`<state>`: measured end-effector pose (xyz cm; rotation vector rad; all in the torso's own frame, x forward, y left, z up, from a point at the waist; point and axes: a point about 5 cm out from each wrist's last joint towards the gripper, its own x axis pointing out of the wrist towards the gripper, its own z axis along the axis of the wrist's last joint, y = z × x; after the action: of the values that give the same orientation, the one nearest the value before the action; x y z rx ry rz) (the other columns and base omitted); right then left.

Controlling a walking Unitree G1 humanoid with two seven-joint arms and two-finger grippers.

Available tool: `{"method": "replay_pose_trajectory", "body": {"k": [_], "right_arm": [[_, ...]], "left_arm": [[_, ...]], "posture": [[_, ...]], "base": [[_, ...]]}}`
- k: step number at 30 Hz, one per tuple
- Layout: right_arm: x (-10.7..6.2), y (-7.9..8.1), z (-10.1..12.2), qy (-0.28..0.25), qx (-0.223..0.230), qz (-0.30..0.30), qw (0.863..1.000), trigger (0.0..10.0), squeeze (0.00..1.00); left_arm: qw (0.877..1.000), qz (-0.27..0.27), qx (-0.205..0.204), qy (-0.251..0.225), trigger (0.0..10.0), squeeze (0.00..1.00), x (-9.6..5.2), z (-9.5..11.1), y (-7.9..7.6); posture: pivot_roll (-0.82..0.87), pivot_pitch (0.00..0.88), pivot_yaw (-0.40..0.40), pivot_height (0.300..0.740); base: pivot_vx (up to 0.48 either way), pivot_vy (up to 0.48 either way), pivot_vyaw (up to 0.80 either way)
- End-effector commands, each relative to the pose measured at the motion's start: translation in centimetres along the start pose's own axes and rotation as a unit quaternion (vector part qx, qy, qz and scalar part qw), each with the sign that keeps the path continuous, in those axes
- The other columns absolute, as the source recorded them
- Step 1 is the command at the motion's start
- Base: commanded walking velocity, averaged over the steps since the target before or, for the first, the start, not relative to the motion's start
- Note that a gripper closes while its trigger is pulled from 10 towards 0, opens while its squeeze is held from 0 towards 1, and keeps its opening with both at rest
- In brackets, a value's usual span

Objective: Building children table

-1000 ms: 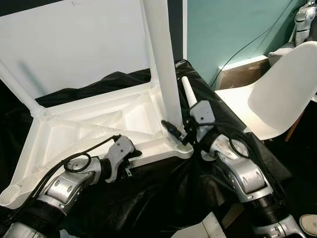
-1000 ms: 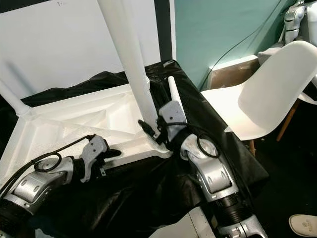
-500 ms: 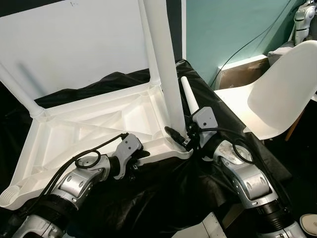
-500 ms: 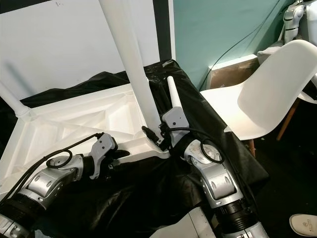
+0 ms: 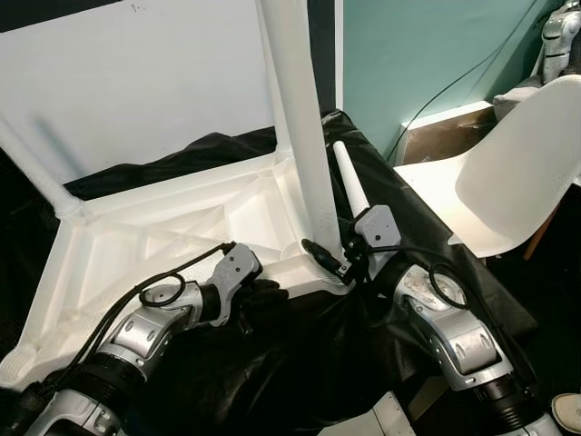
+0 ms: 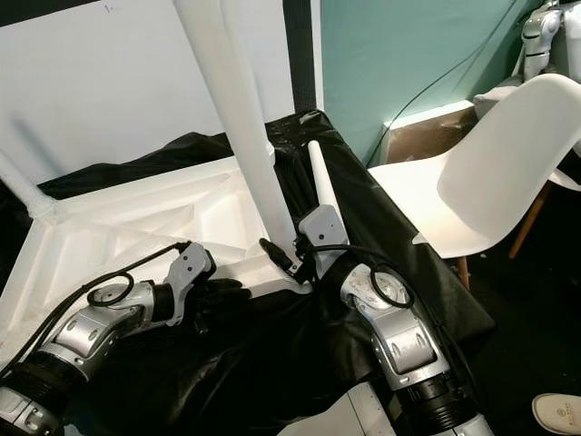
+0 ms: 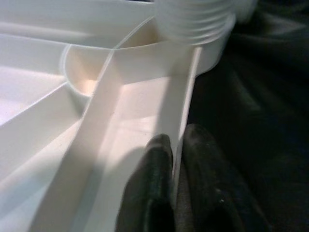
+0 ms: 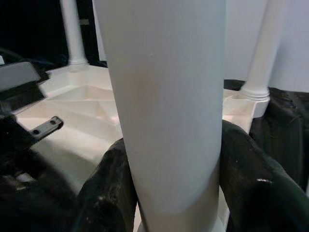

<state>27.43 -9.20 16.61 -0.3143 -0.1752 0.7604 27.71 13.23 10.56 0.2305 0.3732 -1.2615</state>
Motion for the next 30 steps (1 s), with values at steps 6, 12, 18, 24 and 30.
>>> {"method": "replay_pose_trajectory", "body": {"k": [6, 12, 18, 24, 30], "right_arm": [[-1.4, 0.1, -2.2, 0.053, -0.002, 0.006, 0.999, 10.0, 0.0], [-1.6, 0.1, -2.3, 0.053, -0.009, 0.005, 0.999, 10.0, 0.0], [-1.9, 0.1, -2.2, 0.05, -0.009, 0.005, 0.999, 10.0, 0.0], [-2.4, 0.5, -2.8, 0.058, -0.001, 0.015, 0.998, 10.0, 0.0], [-2.6, 0.6, -2.8, 0.059, 0.008, 0.034, 0.998, 10.0, 0.0]], "left_arm": [[0.999, -0.032, -0.028, 0.009, 0.0, 0.0, 0.2, -1.6, -1.0], [1.0, 0.0, -0.013, 0.024, 3.6, 0.0, 0.7, -1.9, -0.5], [0.999, 0.011, -0.006, 0.032, 10.0, 0.0, 0.9, -2.0, -0.1], [0.999, 0.019, -0.004, 0.035, 10.0, 0.0, 0.9, -2.1, 0.1], [0.999, 0.022, 0.0, 0.035, 10.0, 0.0, 0.9, -2.2, 0.3]], "posture": [[-0.1, 0.0, 0.107, 0.74], [-0.1, 0.0, 0.106, 0.74], [-0.1, 0.0, 0.107, 0.74], [-0.1, 0.0, 0.109, 0.74], [-0.1, 0.0, 0.107, 0.74]], "base": [[0.0, 0.0, 0.0], [0.0, 0.0, 0.0], [0.0, 0.0, 0.0], [0.0, 0.0, 0.0], [0.0, 0.0, 0.0]]}}
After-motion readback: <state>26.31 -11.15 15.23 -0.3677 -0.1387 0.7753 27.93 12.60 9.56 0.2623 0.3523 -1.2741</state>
